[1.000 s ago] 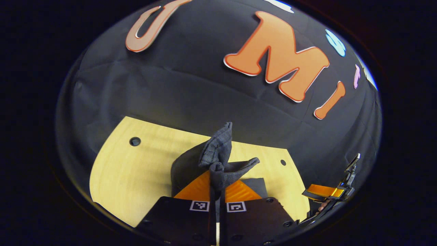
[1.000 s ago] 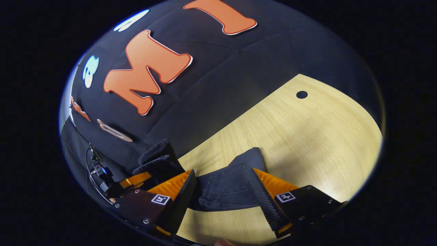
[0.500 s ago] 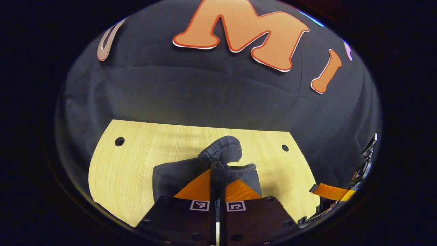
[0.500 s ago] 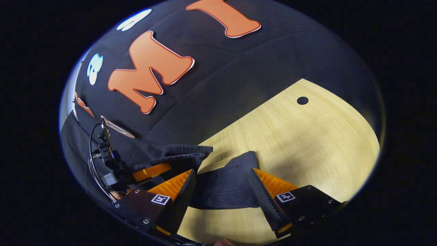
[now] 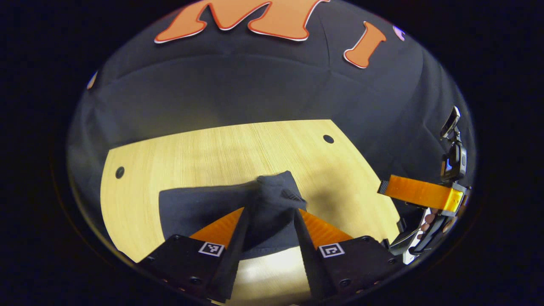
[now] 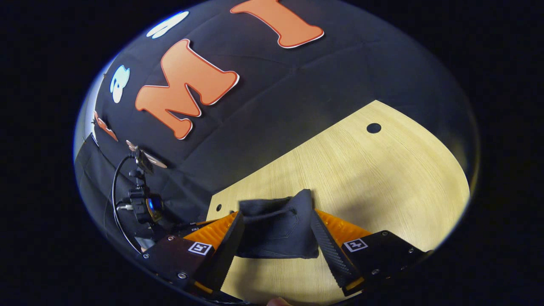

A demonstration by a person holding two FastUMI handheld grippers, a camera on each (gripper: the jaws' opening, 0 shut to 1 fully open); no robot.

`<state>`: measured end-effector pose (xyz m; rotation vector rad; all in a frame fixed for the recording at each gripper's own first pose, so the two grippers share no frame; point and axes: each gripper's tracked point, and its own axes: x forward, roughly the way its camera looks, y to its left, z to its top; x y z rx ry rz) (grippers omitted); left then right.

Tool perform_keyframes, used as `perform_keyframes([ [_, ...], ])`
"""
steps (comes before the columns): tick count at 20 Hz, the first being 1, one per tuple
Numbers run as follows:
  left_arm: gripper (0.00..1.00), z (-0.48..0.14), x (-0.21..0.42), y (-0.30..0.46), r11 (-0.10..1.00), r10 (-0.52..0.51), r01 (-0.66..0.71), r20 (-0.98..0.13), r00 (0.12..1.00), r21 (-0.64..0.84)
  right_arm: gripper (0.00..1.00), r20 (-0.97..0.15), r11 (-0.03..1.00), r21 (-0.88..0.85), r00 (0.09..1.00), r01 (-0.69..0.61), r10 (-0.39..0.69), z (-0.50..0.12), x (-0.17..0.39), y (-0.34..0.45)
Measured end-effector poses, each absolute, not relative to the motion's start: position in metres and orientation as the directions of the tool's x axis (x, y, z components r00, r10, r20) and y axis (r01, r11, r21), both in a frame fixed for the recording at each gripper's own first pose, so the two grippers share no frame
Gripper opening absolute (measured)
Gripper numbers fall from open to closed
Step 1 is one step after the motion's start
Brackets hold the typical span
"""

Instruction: Grasp the waist and the cuffs of the jeans and fold them to make the two legs overlap; first hold the waist and fold one-third of the jeans toward the cuffs, then hold the cuffs and fold the remaining one-third in the same direction to finish folding.

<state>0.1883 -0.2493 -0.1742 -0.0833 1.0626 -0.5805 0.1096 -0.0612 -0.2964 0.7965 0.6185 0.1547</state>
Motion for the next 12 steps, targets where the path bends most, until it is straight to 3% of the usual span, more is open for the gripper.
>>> perform_keyframes([
  [2,0.64,-0.158,0.194,-0.228,0.847,-0.5,0.413,-0.765,0.406,-0.334,0.97,-0.457,0.711,0.697,0.822,0.094,0.34,-0.293,0.109,-0.063],
  [3,0.7,-0.145,0.199,-0.214,0.859,-0.48,0.417,-0.751,0.454,-0.297,0.96,-0.442,0.718,0.691,0.835,0.084,0.327,-0.289,0.11,-0.064],
  [4,0.86,-0.132,0.207,-0.201,0.877,-0.445,0.417,-0.732,0.515,-0.24,0.97,-0.422,0.734,0.675,0.854,0.073,0.303,-0.281,0.111,-0.067],
  [8,0.88,-0.071,0.226,-0.17,0.927,-0.352,0.361,-0.574,0.74,-0.103,0.96,-0.296,0.856,0.516,0.937,-0.005,0.184,-0.237,0.112,-0.074],
  [12,0.9,-0.02,0.226,-0.159,0.954,-0.293,0.298,-0.337,0.895,-0.036,0.96,-0.082,0.937,0.34,0.991,-0.075,0.109,-0.169,0.104,-0.055],
])
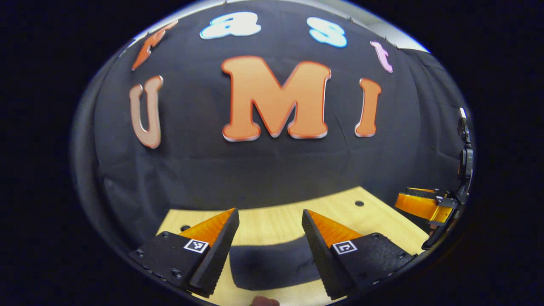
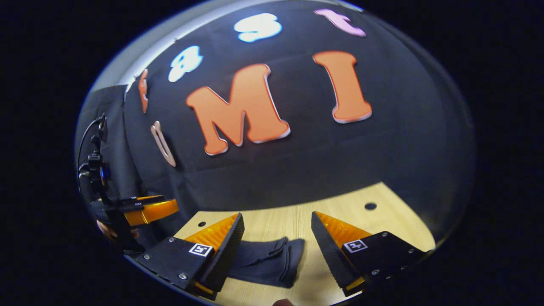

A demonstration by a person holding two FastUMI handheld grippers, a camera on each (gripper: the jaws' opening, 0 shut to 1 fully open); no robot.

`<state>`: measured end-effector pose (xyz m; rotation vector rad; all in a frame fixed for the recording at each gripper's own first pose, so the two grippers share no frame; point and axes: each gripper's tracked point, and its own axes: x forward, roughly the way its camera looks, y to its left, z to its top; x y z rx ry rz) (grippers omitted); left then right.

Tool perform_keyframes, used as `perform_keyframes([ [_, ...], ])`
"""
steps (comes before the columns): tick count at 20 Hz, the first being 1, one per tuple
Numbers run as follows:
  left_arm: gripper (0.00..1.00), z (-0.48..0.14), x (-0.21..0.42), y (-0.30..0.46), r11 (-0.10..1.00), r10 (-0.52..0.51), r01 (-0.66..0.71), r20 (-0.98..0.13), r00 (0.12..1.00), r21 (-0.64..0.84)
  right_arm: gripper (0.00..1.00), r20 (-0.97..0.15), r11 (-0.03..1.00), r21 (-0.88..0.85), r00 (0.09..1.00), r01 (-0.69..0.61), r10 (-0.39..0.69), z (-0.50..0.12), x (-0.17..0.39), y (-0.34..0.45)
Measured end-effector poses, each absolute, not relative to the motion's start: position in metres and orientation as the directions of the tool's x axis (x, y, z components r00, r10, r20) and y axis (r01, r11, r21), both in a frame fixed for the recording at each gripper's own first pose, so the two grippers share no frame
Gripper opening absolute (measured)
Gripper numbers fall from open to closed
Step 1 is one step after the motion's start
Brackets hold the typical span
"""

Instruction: Grasp the waist and the cuffs of the jeans and fold them to make the two legs overlap; first hold the waist and fold one-third of the jeans toward the cuffs, then hold the cuffs and fold the remaining one-third in the same direction to finish folding.

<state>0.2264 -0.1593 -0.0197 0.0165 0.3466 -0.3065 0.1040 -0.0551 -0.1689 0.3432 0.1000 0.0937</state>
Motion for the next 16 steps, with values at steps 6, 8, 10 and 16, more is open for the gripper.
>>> perform_keyframes([
  [6,0.86,-0.017,0.206,-0.162,0.975,-0.216,0.219,-0.072,0.974,0.041,0.97,0.101,0.982,0.166,0.992,-0.094,0.078,-0.109,0.073,-0.031],
  [8,1.0,-0.028,0.196,-0.162,0.979,-0.197,0.202,-0.096,0.976,0.034,0.97,0.143,0.983,0.155,0.986,-0.103,0.08,-0.101,0.06,-0.017],
  [10,0.99,-0.034,0.181,-0.155,0.982,-0.19,0.191,-0.109,0.976,-0.006,0.97,0.17,0.987,0.12,0.982,-0.108,0.087,-0.101,0.05,-0.007],
  [16,0.99,-0.04,0.176,-0.149,0.984,-0.178,0.18,-0.109,0.978,0.003,0.92,0.218,0.997,0.044,0.974,-0.07,0.058,-0.096,0.03,0.007],
])
